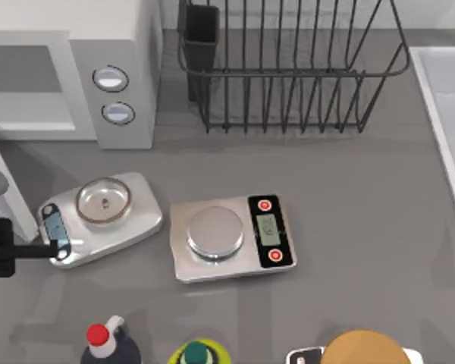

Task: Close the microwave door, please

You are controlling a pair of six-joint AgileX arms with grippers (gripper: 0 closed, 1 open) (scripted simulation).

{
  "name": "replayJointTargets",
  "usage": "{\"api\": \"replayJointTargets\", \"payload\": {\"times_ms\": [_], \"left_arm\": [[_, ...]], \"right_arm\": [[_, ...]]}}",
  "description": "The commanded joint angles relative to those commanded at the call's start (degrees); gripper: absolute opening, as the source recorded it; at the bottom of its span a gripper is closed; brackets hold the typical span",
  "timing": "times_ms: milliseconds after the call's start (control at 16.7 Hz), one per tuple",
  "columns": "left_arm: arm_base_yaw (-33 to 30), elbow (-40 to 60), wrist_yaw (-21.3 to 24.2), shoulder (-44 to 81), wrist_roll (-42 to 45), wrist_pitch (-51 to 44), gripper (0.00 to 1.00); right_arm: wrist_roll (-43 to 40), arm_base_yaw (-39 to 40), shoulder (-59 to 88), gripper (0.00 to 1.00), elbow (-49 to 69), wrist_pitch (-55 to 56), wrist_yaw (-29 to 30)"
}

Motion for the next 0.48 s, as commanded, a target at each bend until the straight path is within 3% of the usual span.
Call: {"api": "replayJointTargets", "payload": {"times_ms": [240,480], "left_arm": [[0.24,1.89,0.3,2.3,0.1,1.12,0.0],[0.57,8.27,0.64,12.8,0.44,5.51,0.0]], "right_arm": [[0.0,0.0,0.0,1.0,0.0,0.0,0.0],[0.0,0.0,0.0,1.0,0.0,0.0,0.0]]}}
